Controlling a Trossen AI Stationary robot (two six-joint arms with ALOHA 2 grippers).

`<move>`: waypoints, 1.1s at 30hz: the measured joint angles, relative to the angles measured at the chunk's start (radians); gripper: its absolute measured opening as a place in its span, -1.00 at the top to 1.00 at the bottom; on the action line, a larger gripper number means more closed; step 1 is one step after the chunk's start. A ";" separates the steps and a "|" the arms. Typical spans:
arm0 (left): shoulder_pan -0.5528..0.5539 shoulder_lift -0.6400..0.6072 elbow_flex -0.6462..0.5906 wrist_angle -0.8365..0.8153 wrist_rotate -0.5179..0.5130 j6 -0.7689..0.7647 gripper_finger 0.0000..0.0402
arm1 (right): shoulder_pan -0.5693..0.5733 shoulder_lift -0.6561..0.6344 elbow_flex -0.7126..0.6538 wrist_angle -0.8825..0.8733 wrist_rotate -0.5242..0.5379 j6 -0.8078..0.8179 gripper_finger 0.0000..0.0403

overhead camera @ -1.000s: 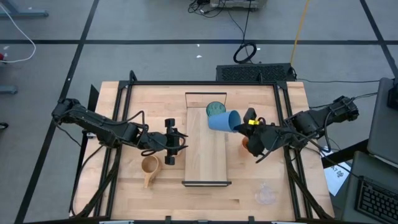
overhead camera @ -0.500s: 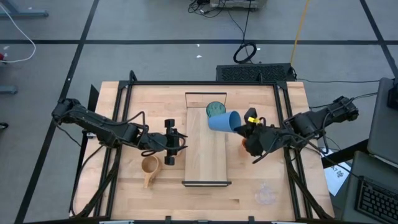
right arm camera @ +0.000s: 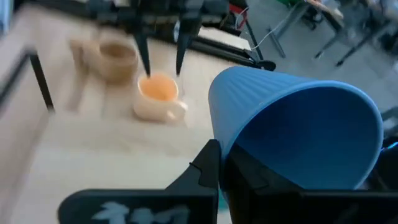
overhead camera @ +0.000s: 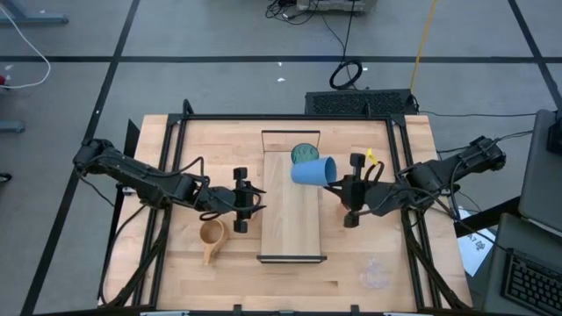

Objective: Stack small to large cups/mugs on shelf
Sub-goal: Put the blue cup on the shelf

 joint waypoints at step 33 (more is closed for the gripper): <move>0.000 0.000 0.000 0.002 -0.063 0.005 0.06 | -0.002 0.000 0.000 0.071 -0.131 0.451 1.00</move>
